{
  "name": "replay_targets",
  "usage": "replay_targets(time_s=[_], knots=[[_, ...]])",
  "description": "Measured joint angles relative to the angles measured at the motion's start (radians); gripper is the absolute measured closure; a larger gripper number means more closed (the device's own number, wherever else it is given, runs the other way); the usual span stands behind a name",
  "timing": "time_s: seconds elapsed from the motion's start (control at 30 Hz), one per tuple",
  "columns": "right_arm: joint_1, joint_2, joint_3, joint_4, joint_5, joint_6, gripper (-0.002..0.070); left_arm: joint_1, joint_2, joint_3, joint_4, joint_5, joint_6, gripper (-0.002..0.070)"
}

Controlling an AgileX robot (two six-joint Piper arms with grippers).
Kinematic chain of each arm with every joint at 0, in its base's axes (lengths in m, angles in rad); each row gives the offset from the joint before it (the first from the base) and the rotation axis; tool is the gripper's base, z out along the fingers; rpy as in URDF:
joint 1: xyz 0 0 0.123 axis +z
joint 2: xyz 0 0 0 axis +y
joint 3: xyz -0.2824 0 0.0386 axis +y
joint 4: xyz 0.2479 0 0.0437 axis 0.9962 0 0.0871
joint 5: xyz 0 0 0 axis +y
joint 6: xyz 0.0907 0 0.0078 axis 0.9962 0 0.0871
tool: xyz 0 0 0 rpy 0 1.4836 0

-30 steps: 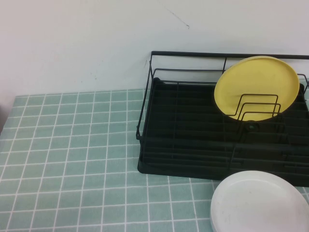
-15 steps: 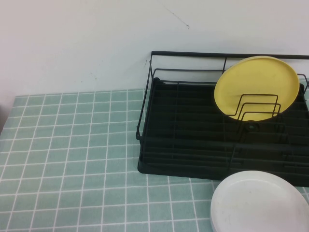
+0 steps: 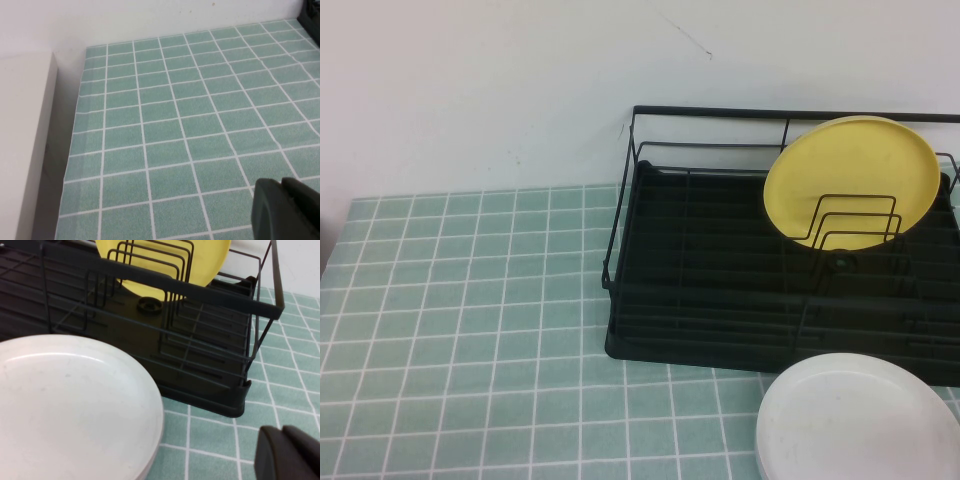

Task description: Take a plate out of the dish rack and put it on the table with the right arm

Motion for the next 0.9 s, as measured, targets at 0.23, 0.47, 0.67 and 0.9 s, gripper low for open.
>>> replay_targets(time_s=[0.23, 0.47, 0.67, 0.9], knots=[[0.0, 0.0, 0.0, 0.0, 0.0, 0.0, 0.0678, 0.0, 0.0, 0.0, 0.0, 0.0, 0.0, 0.0678], [0.0, 0.0, 0.002, 0.113, -0.018, 0.0, 0.0678, 0.0, 0.0, 0.0, 0.0, 0.0, 0.002, 0.0678], [0.0, 0.0, 0.008, 0.363, -0.118, 0.0, 0.0678, 0.0, 0.0, 0.0, 0.0, 0.0, 0.002, 0.0678], [0.0, 0.0, 0.008, 0.571, -0.268, 0.0, 0.0678, 0.0, 0.0, 0.0, 0.0, 0.0, 0.002, 0.0678]])
